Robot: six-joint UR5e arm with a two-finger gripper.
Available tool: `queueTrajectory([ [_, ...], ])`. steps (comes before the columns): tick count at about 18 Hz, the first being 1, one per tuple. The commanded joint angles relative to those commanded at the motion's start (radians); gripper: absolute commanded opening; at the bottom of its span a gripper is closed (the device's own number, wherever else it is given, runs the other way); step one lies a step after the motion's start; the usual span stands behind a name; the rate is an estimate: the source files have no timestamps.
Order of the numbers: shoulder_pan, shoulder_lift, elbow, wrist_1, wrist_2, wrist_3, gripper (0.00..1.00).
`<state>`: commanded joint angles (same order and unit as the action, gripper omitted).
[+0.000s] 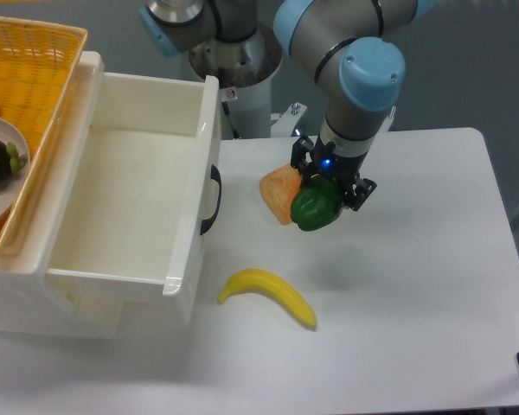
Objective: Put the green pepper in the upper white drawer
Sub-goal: 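Close the gripper on the green pepper and lift it off the table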
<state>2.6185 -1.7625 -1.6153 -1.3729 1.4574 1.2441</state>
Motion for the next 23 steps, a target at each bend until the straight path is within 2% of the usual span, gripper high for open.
queueTrajectory([
  [6,0.000,0.000,0.031,-0.008,-0.018,-0.070,0.30],
  [8,-0.002,0.000,0.049,-0.009,-0.035,-0.135,0.30],
  [10,-0.006,0.000,0.061,-0.029,-0.049,-0.213,0.30],
  [12,-0.008,0.003,0.061,-0.046,-0.052,-0.232,0.30],
  [15,0.000,0.044,0.061,-0.090,-0.089,-0.279,0.30],
  [19,-0.002,0.101,0.060,-0.100,-0.140,-0.448,0.30],
  [23,-0.005,0.129,0.061,-0.136,-0.190,-0.551,0.30],
])
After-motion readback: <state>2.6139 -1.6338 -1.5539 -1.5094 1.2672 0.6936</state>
